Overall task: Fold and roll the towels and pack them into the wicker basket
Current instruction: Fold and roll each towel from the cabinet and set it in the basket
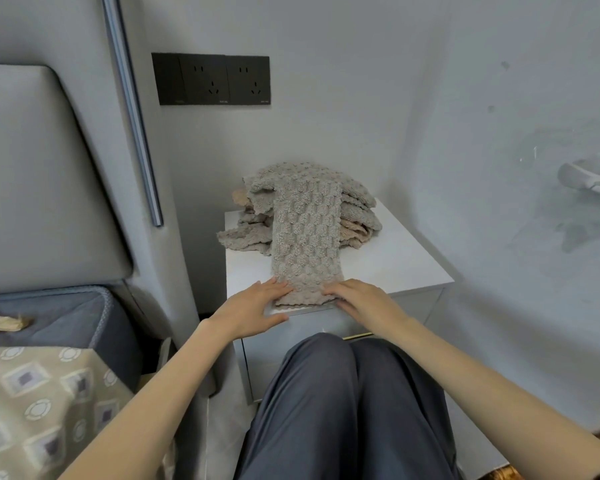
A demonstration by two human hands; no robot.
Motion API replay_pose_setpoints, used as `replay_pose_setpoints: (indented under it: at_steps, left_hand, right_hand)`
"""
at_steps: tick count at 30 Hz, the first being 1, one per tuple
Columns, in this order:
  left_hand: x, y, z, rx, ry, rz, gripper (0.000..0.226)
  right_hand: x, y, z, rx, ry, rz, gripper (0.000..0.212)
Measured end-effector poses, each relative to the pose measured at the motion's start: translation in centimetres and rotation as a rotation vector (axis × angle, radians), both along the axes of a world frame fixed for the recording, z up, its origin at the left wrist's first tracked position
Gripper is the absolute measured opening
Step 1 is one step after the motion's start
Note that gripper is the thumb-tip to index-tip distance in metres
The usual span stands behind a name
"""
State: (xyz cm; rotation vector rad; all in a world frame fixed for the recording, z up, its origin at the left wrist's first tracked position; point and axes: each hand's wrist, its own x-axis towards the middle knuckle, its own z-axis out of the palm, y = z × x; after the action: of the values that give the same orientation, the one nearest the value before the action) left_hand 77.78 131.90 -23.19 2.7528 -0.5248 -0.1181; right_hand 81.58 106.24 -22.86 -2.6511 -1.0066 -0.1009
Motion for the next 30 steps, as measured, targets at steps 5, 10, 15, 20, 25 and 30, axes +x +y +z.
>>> replay_pose_setpoints:
  at_steps: [5,10,15,20,25,30]
  left_hand:
    - [-0.2,-0.4,0.1,-0.003,-0.063,0.059,0.069]
    - [0.0,-1.0,0.5,-0.050,-0.170,0.073,0.061]
    - [0.3,-1.3,0.4,-0.116,-0.226,0.096,0.036]
    - [0.8,-2.1,0.3,-0.365,-0.124,0.298,0.044]
    - [1.7,-2.6,0.2,-0.384,0.036,0.528,0.060]
    - [2.0,-2.7,0.0,-0.429,0.159,0.674,0.066]
  right_hand:
    - [0.7,-0.5,0.5,0.156,0.098,-0.092,0.024]
    - [1.0,-0.5,0.9,0.344,0.269,-0.190,0.020]
    - [1.5,-0.5,1.3,0.380,0.382,-0.238,0.021]
    - [2.0,-0.2,1.2,0.352,0.336,-0.322,0.024]
    - [2.5,0.2,0.9,0.348,0.270,-0.424,0.024]
    - [2.6,0.2,0.1,0.299,0.201,-0.526,0.026]
